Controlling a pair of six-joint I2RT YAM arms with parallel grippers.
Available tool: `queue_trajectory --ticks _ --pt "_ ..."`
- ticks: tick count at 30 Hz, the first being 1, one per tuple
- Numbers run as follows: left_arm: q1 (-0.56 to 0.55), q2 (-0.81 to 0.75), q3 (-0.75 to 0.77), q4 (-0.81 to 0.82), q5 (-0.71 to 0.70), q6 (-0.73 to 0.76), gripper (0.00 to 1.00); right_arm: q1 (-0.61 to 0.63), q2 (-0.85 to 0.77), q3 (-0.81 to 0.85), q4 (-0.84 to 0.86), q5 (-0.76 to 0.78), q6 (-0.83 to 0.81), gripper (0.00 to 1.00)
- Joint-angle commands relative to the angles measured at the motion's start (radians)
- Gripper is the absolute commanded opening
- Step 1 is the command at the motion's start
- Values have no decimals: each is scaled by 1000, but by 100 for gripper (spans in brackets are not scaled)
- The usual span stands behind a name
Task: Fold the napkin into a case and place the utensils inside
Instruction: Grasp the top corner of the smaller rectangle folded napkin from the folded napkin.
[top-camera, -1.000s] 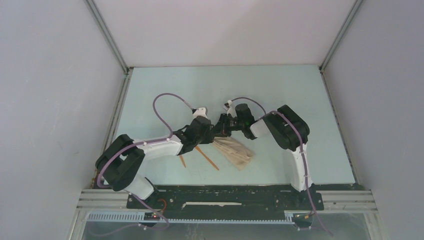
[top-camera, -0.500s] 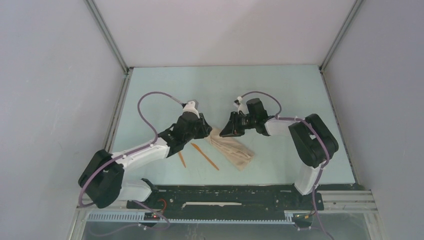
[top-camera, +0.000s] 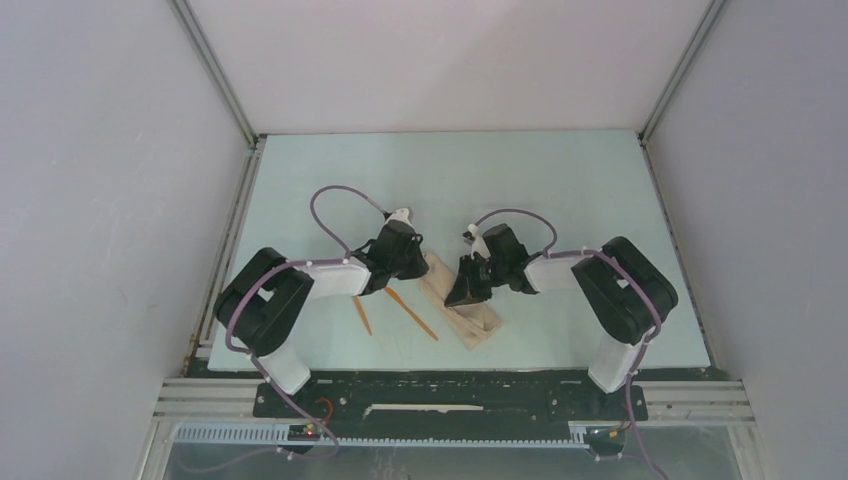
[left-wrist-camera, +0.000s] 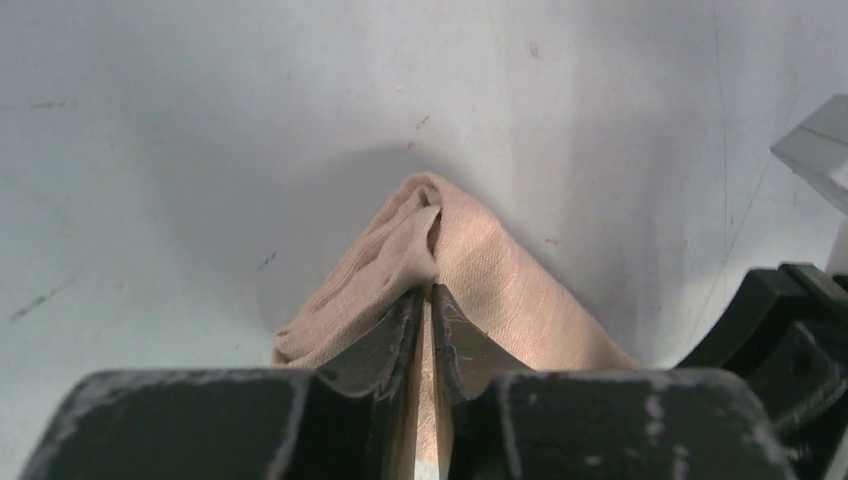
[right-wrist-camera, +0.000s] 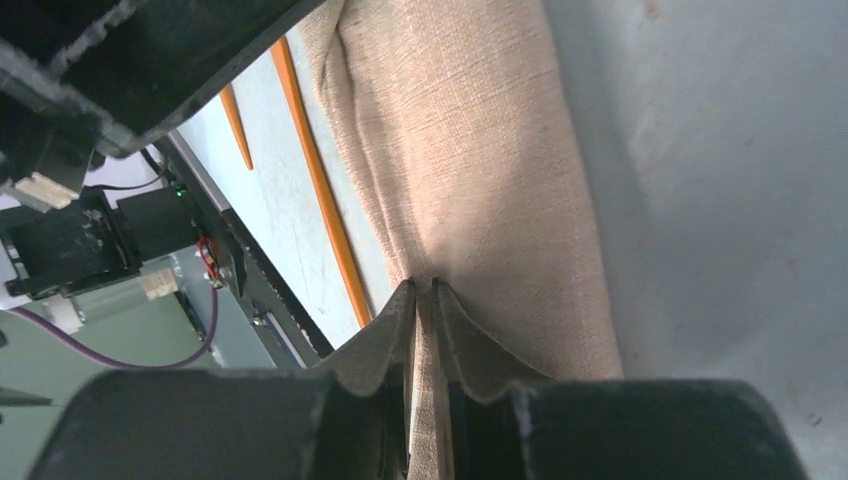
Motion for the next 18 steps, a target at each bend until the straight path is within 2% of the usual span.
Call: queue_trajectory --ticks 1,3,8,11,18 --pt "12 18 45 -7 20 75 19 34 -95 -7 -143 138 -64 20" --pt "13 -27 32 -16 30 84 26 35 -154 13 -259 197 -118 27" --pt "12 -210 -28 -52 78 74 41 91 -298 99 -497 356 -267 57" --pt "17 -323 -56 -101 75 62 49 157 -330 158 -605 447 -347 70" --pt "94 -523 -136 -220 76 25 60 339 -191 347 -808 726 -420 76"
